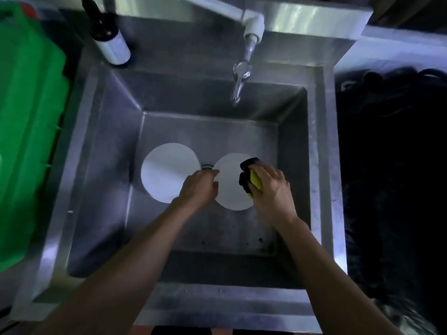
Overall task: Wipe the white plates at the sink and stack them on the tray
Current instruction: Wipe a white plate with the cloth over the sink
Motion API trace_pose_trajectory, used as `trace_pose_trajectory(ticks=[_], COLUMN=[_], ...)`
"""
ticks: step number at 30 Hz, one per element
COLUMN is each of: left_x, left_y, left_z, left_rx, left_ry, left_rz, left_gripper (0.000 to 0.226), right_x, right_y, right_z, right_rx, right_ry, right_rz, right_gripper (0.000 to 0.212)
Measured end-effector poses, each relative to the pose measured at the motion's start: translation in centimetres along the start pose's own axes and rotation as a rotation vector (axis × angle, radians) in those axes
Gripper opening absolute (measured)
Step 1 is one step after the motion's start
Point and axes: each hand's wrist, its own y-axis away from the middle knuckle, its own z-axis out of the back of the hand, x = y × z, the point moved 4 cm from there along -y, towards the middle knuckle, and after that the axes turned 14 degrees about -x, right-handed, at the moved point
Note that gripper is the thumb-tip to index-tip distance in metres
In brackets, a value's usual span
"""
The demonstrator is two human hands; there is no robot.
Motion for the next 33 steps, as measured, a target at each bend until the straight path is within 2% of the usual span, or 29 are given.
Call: trace_pose_trajectory(ticks=[10, 17, 20, 26, 33], left_x=[1.7, 3.1, 3.5, 3.2, 2.8], left_y=[-7.6, -8.9, -8.8, -8.0, -8.2], left_z=[-7.5, -10.5, -10.8, -10.6, -10.0], left_rx=[-0.005, -0.010, -0.074, -0.233, -0.240], left_ry=[0.020, 0.129, 0.182, 0.240, 0.274], left_rz=[-0.051, 0.112, 0.179, 0.258, 0.304], left_gripper=[0.056, 0.056, 0.052, 0.050, 0.054], right_x=[-5.1, -6.8, -7.1, -7.2, -7.3], right_y=[-2.8, -3.4, -3.6, -3.5, -3.0], right_z=[-6.2, -8.4, -8.8, -9.2, -9.1], right_rx=[0.062, 0.094, 0.089, 0.098, 0.078], right_ry=[-0.060, -0.096, -0.119, -0.129, -0.146], right_rz=[-0.005, -0.023, -0.042, -0.059, -0.065], right_gripper=[0.048, 0.049, 0.049, 0.049, 0.048])
